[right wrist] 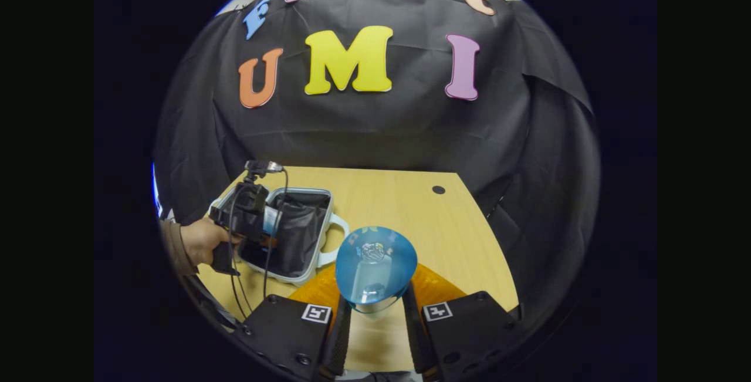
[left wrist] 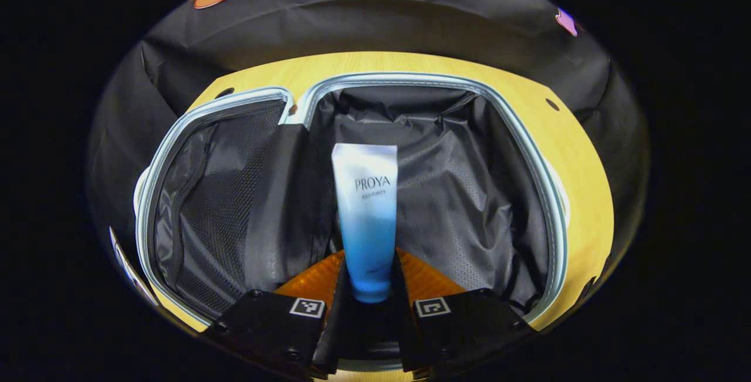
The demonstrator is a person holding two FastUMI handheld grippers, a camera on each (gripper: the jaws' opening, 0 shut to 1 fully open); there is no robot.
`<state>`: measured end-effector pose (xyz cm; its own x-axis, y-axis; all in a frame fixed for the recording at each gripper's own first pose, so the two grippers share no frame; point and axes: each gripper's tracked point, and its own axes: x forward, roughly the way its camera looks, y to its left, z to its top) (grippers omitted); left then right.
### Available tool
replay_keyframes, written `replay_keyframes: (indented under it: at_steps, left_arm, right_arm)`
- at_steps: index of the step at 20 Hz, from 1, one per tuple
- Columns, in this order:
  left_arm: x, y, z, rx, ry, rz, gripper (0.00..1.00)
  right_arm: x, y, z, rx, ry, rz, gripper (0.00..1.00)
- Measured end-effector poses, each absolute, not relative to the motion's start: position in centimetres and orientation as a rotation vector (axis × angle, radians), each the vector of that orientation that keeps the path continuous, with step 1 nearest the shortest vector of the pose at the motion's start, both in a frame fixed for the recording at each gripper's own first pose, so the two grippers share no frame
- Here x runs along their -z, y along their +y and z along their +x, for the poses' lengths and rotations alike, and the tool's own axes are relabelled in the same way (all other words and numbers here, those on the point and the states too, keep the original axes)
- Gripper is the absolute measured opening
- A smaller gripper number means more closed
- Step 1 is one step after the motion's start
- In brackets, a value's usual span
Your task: First open the suitcase, pack the skin care products into it, and then close the suitcase.
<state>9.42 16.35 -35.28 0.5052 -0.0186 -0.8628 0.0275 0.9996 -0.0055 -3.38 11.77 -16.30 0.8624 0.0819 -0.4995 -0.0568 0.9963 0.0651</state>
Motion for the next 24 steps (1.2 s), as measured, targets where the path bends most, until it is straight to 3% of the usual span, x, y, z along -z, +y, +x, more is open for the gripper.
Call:
replay_keyframes:
  at_steps: [2,3,4,6,7,8,12,13,14,16,17,18,24]
  left_arm:
    - [35.1,16.1,9.8,0.019,1.035,-0.002,0.42]
    - [35.3,16.3,9.7,0.019,1.041,0.001,0.35]
    - [35.2,16.3,9.7,0.016,1.039,-0.002,0.42]
    - [35.0,16.3,9.4,0.015,1.042,-0.013,0.45]
    - [34.4,16.2,9.0,0.02,1.028,-0.037,0.55]
    - [33.5,15.9,8.8,0.032,0.999,-0.066,0.49]
    - [29.3,15.8,6.5,0.075,0.886,-0.115,0.67]
    - [28.2,16.2,5.5,0.078,0.848,-0.108,0.84]
    - [27.3,16.5,4.6,0.082,0.818,-0.105,0.78]
    - [26.6,17.6,2.0,0.086,0.809,-0.111,0.8]
    - [26.4,18.2,0.8,0.085,0.806,-0.115,0.89]
    - [25.9,18.7,-0.2,0.08,0.79,-0.115,0.8]
    - [24.8,21.3,-5.6,0.066,0.666,-0.087,0.81]
  right_arm:
    - [16.4,12.7,-3.1,-0.085,0.527,0.049,0.38]
    - [16.5,13.2,-3.1,-0.093,0.532,0.049,0.38]
    - [16.5,13.7,-3.1,-0.103,0.534,0.043,0.4]
    - [16.5,15.1,-2.4,-0.13,0.536,0.027,0.4]
    - [16.4,15.7,-2.0,-0.144,0.535,0.023,0.4]
    - [16.3,16.5,-1.6,-0.16,0.536,0.021,0.4]
    - [16.5,20.1,0.2,-0.227,0.545,0.002,0.4]
    - [16.9,21.4,0.6,-0.248,0.557,0.014,0.4]
    - [17.3,22.6,1.2,-0.265,0.571,0.023,0.4]
    - [18.9,25.1,2.7,-0.307,0.596,0.016,0.4]
    - [19.8,26.1,3.3,-0.318,0.611,0.01,0.4]
    - [20.8,27.2,3.9,-0.33,0.632,0.01,0.38]
    - [26.4,33.5,7.1,-0.355,0.733,0.019,0.4]
